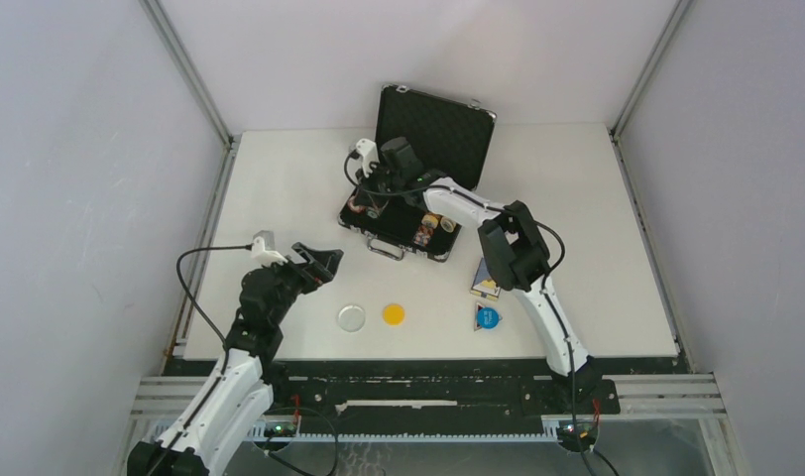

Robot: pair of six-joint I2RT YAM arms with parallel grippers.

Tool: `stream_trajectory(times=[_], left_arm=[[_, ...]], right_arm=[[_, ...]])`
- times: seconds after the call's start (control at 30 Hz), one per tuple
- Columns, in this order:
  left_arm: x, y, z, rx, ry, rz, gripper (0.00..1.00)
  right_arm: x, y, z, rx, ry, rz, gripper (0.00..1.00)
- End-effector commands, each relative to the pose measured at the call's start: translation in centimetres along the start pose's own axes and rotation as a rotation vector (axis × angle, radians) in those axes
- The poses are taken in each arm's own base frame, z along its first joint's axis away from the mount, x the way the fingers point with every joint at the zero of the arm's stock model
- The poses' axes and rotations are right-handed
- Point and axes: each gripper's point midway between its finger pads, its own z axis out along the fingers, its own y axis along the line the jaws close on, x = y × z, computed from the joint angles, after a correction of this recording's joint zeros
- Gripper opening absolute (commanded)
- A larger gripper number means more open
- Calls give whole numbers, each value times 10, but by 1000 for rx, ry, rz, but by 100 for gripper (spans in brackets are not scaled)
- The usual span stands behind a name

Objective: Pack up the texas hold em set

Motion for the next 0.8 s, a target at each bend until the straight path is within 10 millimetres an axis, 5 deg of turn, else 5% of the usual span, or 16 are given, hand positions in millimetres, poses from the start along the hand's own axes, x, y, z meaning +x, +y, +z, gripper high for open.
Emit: stream_trajectory(times=[0.0, 0.77], left_arm=[[-6, -7, 1, 41, -22, -2, 98], [-3, -4, 1, 35, -20, -2, 99]], right_arm=[[-39, -11, -3, 57, -63, -106, 0], [-12, -8, 6, 72, 98, -223, 0]])
